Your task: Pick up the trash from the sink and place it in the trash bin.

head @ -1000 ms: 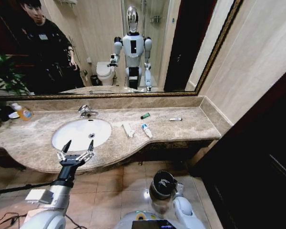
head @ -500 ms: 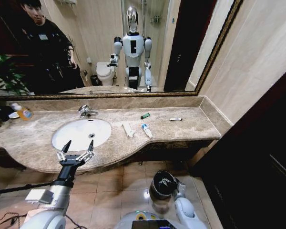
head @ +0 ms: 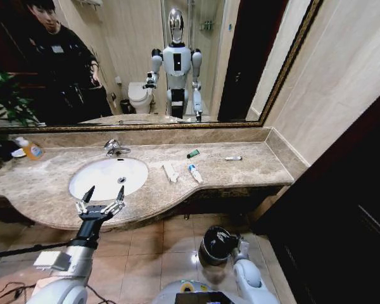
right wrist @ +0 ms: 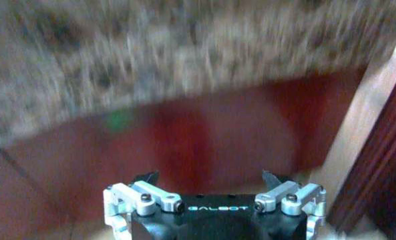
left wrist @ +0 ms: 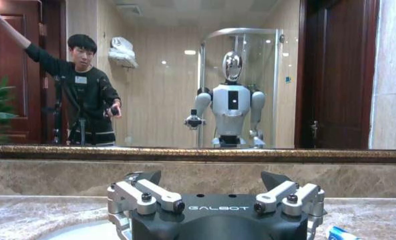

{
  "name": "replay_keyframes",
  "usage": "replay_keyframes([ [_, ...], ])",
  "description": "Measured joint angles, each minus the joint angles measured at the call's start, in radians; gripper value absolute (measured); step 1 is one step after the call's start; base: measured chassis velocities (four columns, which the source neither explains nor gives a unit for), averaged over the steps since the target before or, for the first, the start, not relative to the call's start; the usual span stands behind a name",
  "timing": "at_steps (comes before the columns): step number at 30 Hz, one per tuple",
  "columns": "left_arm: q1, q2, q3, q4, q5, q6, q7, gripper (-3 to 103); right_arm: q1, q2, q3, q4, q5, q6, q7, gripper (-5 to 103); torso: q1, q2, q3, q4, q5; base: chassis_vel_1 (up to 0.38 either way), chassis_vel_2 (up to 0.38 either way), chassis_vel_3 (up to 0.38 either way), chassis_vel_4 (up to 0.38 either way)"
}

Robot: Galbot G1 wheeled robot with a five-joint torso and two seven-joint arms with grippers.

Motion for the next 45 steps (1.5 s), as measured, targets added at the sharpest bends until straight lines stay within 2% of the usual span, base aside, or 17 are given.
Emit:
replay_keyframes([
  [2,0.0,0.0,0.0,0.0,0.0,0.0,0.0,100,-0.032,-0.01,0.0,0.08,-0.031,0.063,0.021,100,0.0,0.0,0.0,0.0,0.0001,0.0,0.0,0.0,0.0],
  [5,0.0,0.0,0.0,0.0,0.0,0.0,0.0,100,-0.063,-0.024,-0.001,0.156,-0.042,0.083,0.028,100,0.0,0.0,0.0,0.0,0.0,0.0,0.0,0.0,0.0],
  [15,0.0,0.0,0.0,0.0,0.0,0.0,0.0,100,-0.166,-0.057,-0.004,0.373,-0.047,0.091,0.025,100,0.0,0.0,0.0,0.0,0.0,0.0,0.0,0.0,0.0],
  [20,0.0,0.0,0.0,0.0,0.0,0.0,0.0,100,-0.181,-0.062,-0.008,0.452,-0.088,0.09,-0.015,100,0.0,0.0,0.0,0.0,0.0,0.0,0.0,0.0,0.0],
  [22,0.0,0.0,0.0,0.0,0.0,0.0,0.0,100,-0.167,-0.065,-0.009,0.479,-0.143,0.081,-0.069,100,0.0,0.0,0.0,-0.0001,0.0,0.0,0.0,0.0,0.0],
  [23,0.0,0.0,0.0,0.0,0.0,0.0,0.0,100,-0.167,-0.065,-0.009,0.479,-0.143,0.081,-0.069,100,0.0,0.0,0.0,-0.0001,0.0,0.0,0.0,0.0,0.0],
  [25,0.0,0.0,0.0,0.0,0.0,0.0,0.0,100,-0.135,-0.065,-0.01,0.49,-0.193,0.055,-0.105,100,0.0,0.0,0.0,0.0,0.0001,0.0,0.0,0.0,0.0],
  [29,0.0,0.0,0.0,0.0,0.0,0.0,0.0,100,-0.097,-0.075,-0.017,0.503,-0.199,0.011,-0.15,100,0.0,0.0,0.0,0.0,0.0,0.0,0.0,0.0,0.0],
  [31,0.0,0.0,0.0,0.0,0.0,0.0,0.0,100,-0.065,-0.09,-0.018,0.505,-0.182,-0.017,-0.224,100,0.0,0.0,0.0,0.0,0.0,0.0,0.0,0.0,0.0],
  [33,0.0,0.0,0.0,0.0,0.0,0.0,0.0,100,-0.058,-0.094,-0.018,0.505,-0.174,-0.027,-0.244,100,0.0,0.0,0.0,0.0,0.0001,0.0,0.0,0.0,0.0],
  [36,0.0,0.0,0.0,0.0,0.0,0.0,0.0,100,-0.014,-0.121,-0.024,0.502,-0.1,-0.092,-0.33,100,0.0,0.0,0.0,0.0,0.0,0.0,0.0,0.0,0.0],
  [40,0.0,0.0,0.0,0.0,0.0,0.0,0.0,100,0.03,-0.136,-0.036,0.488,-0.056,-0.135,-0.349,100,0.0,0.0,0.0,0.0,0.0,0.0,0.0,0.0,0.0],
  [45,0.0,0.0,0.0,0.0,0.0,0.0,0.0,100,0.098,-0.136,-0.068,0.456,-0.033,-0.171,-0.333,100,0.0,0.0,0.0,0.0,0.0,0.0,0.0,0.0,0.0],
])
